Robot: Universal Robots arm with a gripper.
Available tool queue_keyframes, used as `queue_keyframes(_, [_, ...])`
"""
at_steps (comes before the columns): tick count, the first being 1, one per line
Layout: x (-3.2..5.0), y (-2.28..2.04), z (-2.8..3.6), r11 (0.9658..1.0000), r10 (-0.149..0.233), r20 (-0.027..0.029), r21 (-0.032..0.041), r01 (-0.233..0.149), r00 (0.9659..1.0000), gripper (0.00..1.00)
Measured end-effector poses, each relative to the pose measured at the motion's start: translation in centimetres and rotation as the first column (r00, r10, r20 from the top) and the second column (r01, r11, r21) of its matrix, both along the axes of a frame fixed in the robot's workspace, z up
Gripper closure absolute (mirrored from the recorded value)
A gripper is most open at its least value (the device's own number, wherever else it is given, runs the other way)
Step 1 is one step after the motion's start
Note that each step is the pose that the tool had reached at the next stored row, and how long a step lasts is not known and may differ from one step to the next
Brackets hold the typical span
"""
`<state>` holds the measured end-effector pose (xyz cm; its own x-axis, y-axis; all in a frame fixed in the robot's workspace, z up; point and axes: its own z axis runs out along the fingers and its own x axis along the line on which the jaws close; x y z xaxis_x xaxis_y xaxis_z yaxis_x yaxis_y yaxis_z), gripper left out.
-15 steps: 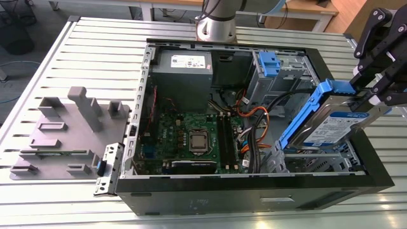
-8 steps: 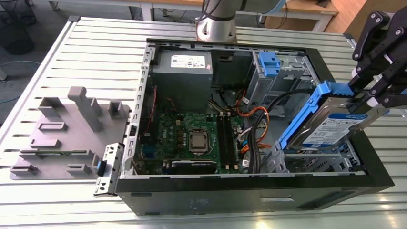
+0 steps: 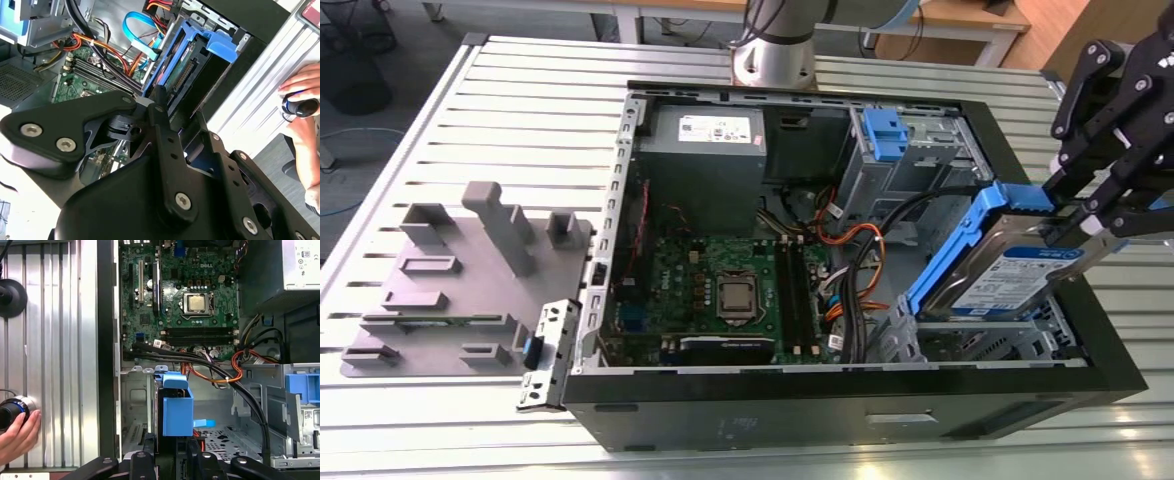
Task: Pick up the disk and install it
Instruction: 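Insert the disk into the insertion slot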
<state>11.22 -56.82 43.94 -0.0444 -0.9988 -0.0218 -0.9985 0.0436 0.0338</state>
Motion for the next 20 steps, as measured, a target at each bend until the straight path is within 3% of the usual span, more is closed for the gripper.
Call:
queue_keyframes(6, [0.0,0.0,-0.97,1.0,0.0,0.0008,0.0001,0.0,1.0,0.65])
queue_keyframes(14, [0.0,0.0,-1.1,1.0,0.0,0.0008,0.0003,0.0,1.0,0.65])
queue_keyframes(20, [0.0,-0.01,-2.13,1.0,0.0,0.0008,0.0002,0.0,1.0,0.65])
